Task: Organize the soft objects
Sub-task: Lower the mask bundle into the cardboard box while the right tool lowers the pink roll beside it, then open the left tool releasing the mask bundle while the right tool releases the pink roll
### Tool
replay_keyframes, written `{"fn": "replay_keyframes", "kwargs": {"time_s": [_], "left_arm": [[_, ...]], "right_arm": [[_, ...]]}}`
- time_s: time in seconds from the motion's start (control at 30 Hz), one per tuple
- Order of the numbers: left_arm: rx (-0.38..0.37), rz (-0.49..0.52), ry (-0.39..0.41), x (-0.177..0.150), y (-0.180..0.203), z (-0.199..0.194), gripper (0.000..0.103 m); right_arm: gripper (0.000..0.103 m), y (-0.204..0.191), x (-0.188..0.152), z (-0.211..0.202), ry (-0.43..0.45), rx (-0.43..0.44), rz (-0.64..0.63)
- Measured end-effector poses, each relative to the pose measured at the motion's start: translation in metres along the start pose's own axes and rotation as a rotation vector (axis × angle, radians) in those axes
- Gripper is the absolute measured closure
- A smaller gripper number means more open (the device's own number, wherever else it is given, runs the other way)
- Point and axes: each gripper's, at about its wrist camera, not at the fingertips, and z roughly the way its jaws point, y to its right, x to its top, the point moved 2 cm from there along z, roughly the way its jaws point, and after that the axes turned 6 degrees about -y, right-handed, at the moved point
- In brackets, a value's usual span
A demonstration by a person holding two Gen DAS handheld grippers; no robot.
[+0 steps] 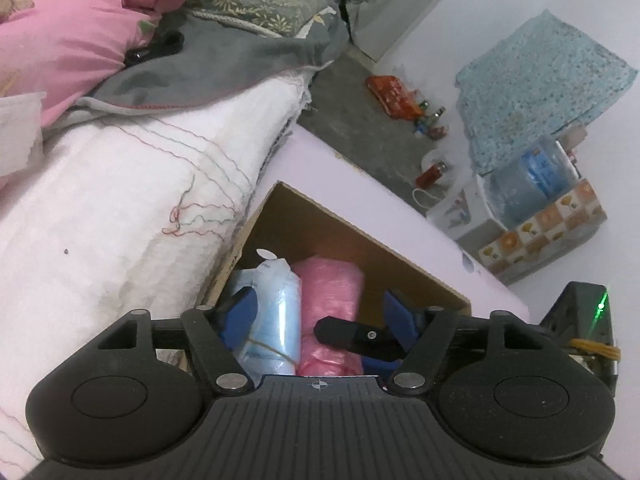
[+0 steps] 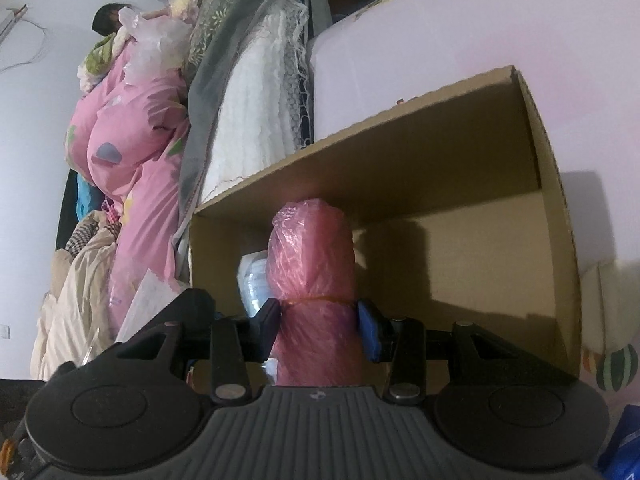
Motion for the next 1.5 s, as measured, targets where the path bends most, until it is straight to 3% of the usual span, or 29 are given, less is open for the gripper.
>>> {"fn": "replay_keyframes", "kwargs": {"time_s": [0.23, 0.4, 0.63, 0.73, 0.87, 1.1, 1.37, 1.5], "left_arm": [[-0.027, -0.022, 0.059, 0.002, -0.003, -0.015, 0.022], [-0.068, -0.030, 0.114, 0.003, -0.002, -0.028, 0.020], [-0.091, -0.028, 0.127, 0.003, 0.000, -0.032, 0.018], [-0.090, -0.025, 0.121, 0.002, -0.001, -0.032, 0.017], [-0.092, -0.029, 0.108, 0.001, -0.001, -0.029, 0.016], [-0.105, -0.031, 0.109, 0.000, 0.001, -0.031, 0.010], [-0.140, -0.044, 0.136, -0.001, 0.004, -0.036, 0.005], [-0.152, -0.050, 0.148, -0.001, 0.007, -0.041, 0.005]], "right_arm": [[0.048, -0.001, 0.000, 0.003, -0.009, -0.014, 0.004], [0.047, 0.000, 0.002, 0.008, -0.004, -0.016, 0.014], [0.044, 0.001, 0.003, 0.028, -0.032, -0.059, 0.026], [0.032, -0.001, 0.005, 0.033, -0.044, -0.080, 0.021], [0.028, -0.004, 0.007, 0.034, -0.059, -0.090, 0.010], [0.008, -0.007, 0.008, 0.018, -0.038, 0.024, 0.026], [0.008, -0.015, 0.008, 0.012, -0.031, 0.104, 0.021], [0.008, -0.012, 0.009, 0.008, -0.019, 0.092, 0.026]]}}
